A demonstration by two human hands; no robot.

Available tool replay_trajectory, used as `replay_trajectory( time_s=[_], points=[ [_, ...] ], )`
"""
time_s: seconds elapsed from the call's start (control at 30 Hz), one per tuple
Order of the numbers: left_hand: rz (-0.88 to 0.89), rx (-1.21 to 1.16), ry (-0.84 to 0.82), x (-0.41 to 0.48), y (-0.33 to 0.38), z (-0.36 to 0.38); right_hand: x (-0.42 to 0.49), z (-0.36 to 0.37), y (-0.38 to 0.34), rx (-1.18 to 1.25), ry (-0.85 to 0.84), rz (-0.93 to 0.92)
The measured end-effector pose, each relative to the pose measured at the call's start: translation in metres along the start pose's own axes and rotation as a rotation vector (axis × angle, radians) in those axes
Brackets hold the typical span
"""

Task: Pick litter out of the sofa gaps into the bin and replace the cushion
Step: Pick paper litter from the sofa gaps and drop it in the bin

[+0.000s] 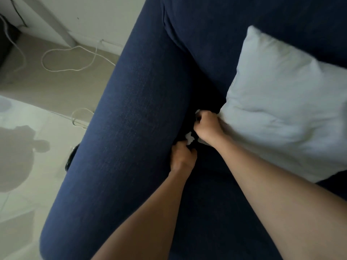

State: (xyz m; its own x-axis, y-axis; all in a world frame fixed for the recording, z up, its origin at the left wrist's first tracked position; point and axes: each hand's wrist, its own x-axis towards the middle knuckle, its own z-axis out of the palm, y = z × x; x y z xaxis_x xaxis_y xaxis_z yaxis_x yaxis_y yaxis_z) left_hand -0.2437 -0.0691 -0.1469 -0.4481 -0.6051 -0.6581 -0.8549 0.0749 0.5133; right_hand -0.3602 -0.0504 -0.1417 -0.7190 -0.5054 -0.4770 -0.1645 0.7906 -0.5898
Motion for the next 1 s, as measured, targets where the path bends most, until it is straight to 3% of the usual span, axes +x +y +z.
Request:
replay_trajectory(
  time_s=[0.2, 0.4, 0.73, 1.0],
  points=[
    [0.128, -0.014, 0.272, -0.046, 0.037, -0.048, -0.046, -0.056, -0.041, 0.135, 0.221, -0.139],
    [0.152, -0.155, 0.371, -0.073, 0.078, -0.108, -0.078, -0.106, -0.082, 0.174, 0.37, -0.19],
    [0.312, -0.257, 0.44, -0.094, 0.09, -0.189, -0.109, -0.116, -0.151, 0.173, 0.368, -0.223],
    [0.285, -0.327, 0.495, -0.07, 0.032, -0.267, -0.101, -0.044, -0.223, 0.147, 0.275, -0.283]
  ],
)
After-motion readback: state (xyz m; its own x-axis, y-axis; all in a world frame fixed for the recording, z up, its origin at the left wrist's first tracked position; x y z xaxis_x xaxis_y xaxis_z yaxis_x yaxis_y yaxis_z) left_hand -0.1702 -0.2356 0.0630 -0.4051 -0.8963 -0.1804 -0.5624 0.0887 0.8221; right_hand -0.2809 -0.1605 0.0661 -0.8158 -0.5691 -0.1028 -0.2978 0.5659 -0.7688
